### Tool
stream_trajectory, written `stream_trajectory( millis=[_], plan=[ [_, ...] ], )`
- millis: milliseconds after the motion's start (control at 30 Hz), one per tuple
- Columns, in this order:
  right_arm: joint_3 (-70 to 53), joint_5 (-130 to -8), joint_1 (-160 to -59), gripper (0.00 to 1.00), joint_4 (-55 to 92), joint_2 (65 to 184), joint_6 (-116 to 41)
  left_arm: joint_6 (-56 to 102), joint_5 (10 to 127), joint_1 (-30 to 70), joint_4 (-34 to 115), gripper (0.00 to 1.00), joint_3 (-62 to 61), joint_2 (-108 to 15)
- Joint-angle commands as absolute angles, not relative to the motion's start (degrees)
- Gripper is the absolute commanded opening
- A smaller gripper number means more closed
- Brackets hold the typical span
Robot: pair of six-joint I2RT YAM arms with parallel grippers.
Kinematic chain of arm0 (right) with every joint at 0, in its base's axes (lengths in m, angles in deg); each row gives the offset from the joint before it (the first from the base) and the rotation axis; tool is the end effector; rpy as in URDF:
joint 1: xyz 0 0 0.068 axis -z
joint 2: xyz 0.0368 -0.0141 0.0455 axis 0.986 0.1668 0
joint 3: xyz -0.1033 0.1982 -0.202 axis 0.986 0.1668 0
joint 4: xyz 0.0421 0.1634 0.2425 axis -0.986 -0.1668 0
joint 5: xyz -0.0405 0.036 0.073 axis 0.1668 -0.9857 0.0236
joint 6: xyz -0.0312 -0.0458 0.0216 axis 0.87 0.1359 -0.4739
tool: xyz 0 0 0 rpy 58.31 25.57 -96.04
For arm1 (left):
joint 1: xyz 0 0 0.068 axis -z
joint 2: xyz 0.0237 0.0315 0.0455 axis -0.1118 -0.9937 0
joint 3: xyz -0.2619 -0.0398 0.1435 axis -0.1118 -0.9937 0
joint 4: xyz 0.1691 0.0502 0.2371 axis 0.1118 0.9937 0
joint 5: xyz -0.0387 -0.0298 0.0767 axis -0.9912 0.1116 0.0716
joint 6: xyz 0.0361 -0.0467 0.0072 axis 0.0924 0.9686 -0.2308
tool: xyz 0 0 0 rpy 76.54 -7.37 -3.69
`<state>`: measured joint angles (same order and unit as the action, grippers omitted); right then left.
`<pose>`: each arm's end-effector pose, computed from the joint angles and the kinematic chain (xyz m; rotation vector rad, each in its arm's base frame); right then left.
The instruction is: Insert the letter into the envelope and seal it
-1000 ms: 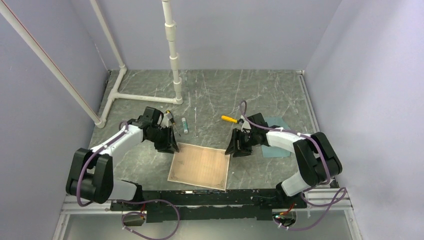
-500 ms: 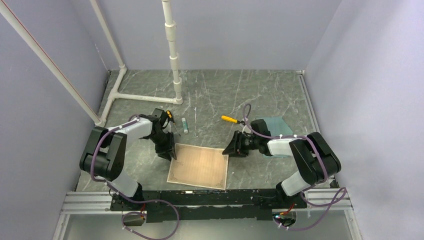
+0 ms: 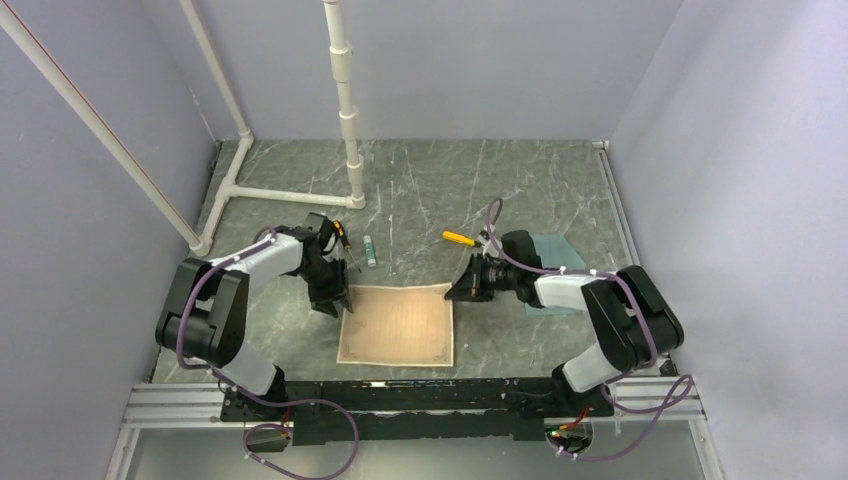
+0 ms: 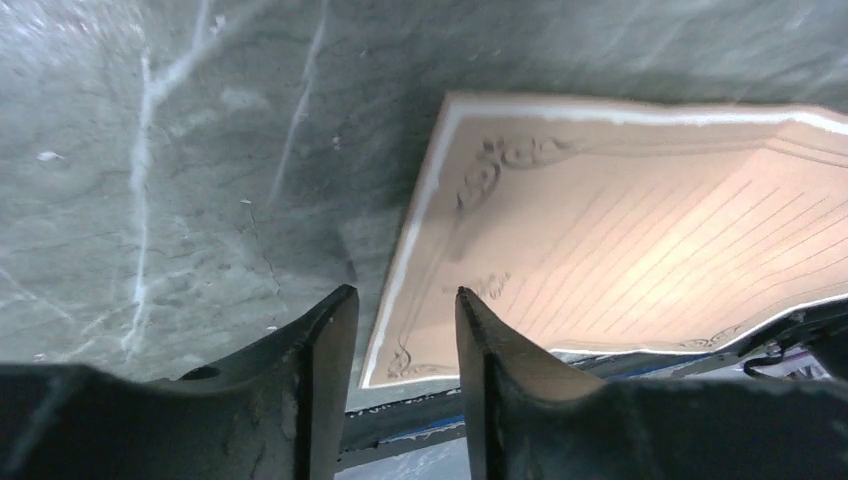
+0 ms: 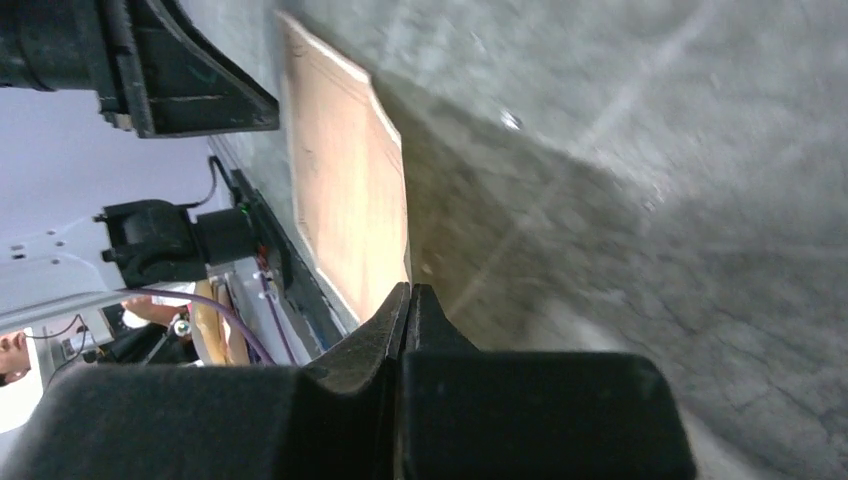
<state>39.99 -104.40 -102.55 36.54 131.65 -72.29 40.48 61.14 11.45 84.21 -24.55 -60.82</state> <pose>0.2434 0.1310 0.1158 0.0066 2.5165 1.3830 0.2656 -0.0978 0.1488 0.2693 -3.0907 0.4549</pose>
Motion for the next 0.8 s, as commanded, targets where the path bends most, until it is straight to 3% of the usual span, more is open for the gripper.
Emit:
stream_trajectory(
  millis=[0, 267, 600, 767],
  plan=[
    [31.28, -103.39, -102.05, 0.0, 31.92, 124.91, -68.88, 44.62, 61.15, 10.71, 83.99, 0.51, -18.67, -55.84],
    [13.95, -104.24, -97.21, 0.0, 13.47, 112.71, -66.84, 51.11, 62.48, 10.3, 75.08, 0.92, -13.04, -42.95],
    [2.49, -94.77, -95.25, 0.0, 23.97, 108.02, -87.21, 67.06, 51.15, 9.15, 60.76, 0.93, -8.24, -40.16],
    [1.09, -90.5, -95.44, 0.0, 38.8, 110.01, -102.27, 90.75, 37.96, 9.13, 38.37, 0.93, -10.13, -45.47]
  ],
)
